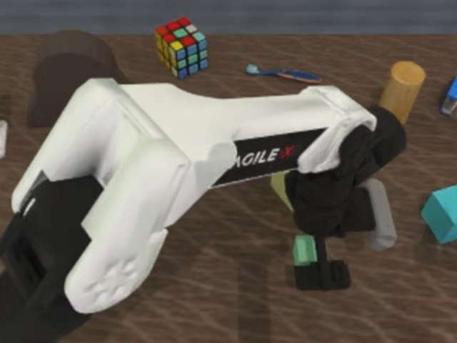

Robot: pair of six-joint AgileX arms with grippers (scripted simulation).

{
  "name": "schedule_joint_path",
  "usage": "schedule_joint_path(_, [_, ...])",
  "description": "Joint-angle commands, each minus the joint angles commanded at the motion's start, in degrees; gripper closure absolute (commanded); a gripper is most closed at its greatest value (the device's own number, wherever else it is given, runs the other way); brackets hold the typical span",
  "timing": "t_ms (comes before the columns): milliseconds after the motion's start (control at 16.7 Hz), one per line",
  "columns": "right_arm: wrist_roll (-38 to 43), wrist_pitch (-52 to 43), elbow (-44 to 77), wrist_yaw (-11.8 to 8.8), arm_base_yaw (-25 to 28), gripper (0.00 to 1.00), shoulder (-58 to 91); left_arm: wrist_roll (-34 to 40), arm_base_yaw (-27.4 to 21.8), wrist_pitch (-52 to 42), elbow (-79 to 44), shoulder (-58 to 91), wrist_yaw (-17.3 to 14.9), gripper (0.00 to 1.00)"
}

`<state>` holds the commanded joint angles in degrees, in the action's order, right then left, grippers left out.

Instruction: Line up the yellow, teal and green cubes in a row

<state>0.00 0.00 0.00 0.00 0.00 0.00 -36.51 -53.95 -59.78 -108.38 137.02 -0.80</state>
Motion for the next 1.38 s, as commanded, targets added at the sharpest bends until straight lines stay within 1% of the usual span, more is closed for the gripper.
schedule_joint_path(240, [0.0,0.0,0.0,0.0,0.0,0.0,0.0,-0.08,0.12,-0.99,-1.0,-0.16,0.02,0.0])
schedule_joint_path(540, [0.0,0.0,0.0,0.0,0.0,0.0,0.0,0.0,1.0,-11.42,-8.46,-2.3,0.03,0.0])
schedule_joint_path(660, [0.0,0.0,0.0,0.0,0.0,0.0,0.0,0.02,1.25,-13.48,-10.28,-3.14,0.03,0.0])
schedule_joint_path(960, [0.0,0.0,0.0,0.0,0.0,0.0,0.0,0.02,0.95,-13.48,-10.3,-3.06,0.04,0.0])
schedule_joint_path(1080, [-0.24,-0.97,1.43,0.02,0.05,0.0,1.39,0.47,1.78,-12.5,-8.72,-4.75,0.14,0.0])
schedule_joint_path(1200, [-0.78,-3.14,4.51,0.02,0.21,0.0,4.57,1.66,3.84,-10.16,-5.03,-8.81,0.35,0.0])
schedule_joint_path(1380, [-2.13,-8.59,11.92,-0.06,0.66,0.0,13.3,4.83,9.02,-4.35,4.41,-19.3,0.73,0.0])
